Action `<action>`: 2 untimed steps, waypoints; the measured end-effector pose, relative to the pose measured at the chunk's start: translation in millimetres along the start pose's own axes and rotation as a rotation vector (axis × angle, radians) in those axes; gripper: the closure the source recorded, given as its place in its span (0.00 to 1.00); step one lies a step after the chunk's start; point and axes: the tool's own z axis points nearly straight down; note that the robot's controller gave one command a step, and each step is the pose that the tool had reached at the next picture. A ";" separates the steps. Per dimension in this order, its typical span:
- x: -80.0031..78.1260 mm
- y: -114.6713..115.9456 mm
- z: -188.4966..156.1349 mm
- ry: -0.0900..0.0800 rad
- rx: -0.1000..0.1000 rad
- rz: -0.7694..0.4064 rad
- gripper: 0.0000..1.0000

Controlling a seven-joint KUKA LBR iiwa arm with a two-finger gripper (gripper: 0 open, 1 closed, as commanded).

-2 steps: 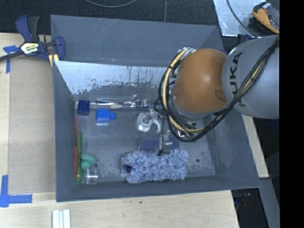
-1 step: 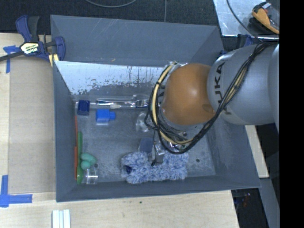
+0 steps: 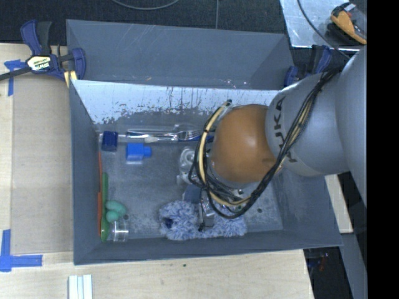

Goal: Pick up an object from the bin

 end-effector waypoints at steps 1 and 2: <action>24.6 -34.2 16.3 -0.003 -0.003 -0.228 0.00; 12.5 -20.8 9.4 -0.005 -0.002 0.000 1.00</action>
Offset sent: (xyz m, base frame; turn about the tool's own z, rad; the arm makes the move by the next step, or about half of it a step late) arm -0.0079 -0.0229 -0.0109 0.0001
